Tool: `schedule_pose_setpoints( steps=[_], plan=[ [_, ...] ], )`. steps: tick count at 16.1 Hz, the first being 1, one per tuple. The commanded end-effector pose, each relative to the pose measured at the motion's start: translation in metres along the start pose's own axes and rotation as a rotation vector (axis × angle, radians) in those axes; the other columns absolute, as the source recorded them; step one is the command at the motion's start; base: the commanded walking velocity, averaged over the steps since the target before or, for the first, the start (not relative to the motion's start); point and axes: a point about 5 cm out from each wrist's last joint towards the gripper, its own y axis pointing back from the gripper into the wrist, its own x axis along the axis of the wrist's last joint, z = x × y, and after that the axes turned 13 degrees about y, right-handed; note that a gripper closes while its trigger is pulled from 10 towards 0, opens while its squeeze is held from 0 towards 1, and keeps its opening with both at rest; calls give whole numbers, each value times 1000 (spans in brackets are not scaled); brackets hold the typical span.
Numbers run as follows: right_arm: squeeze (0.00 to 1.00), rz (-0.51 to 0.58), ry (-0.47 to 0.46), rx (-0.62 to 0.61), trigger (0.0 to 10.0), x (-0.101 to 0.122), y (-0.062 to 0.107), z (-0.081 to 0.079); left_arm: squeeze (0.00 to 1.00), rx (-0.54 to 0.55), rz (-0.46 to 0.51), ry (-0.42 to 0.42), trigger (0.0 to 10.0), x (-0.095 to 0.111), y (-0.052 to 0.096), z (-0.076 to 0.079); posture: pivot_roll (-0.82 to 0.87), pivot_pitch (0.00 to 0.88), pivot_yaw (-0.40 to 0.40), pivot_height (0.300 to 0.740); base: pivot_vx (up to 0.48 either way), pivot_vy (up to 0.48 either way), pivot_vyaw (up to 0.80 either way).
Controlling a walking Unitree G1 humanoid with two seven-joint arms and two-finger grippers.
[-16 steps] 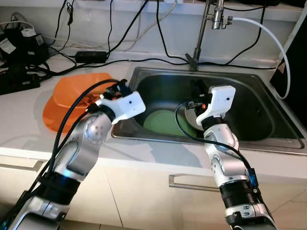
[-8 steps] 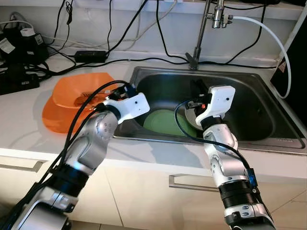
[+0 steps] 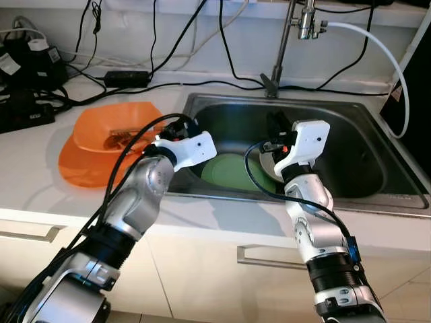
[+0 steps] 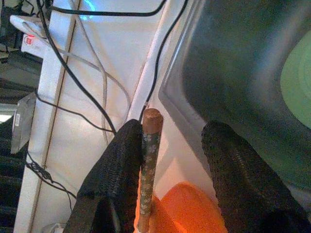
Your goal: Kitchen organization
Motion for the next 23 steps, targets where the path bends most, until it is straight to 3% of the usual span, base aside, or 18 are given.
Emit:
schedule_pose_setpoints(
  steps=[1,3,4,5,23],
  plan=[
    [0,21,-5,-5,10000,5,-2,1,0,29,18,-30,10000,6,-3,-5,110,26,13,740,0,0,0],
    [0,19,-5,-7,10000,5,-2,2,0,83,23,-45,10000,10,-6,-12,112,24,12,740,0,0,0],
    [0,19,-5,-7,10000,5,-2,1,0,92,20,-45,7373,10,-6,-13,111,25,14,740,0,0,0],
    [0,19,-5,-7,10000,5,-2,1,0,97,14,-52,0,9,-7,-14,110,24,14,740,0,0,0],
    [0,20,-6,-1,10000,4,-3,0,0,127,30,-71,0,12,-7,-18,111,3,14,740,0,0,0]
  ],
)
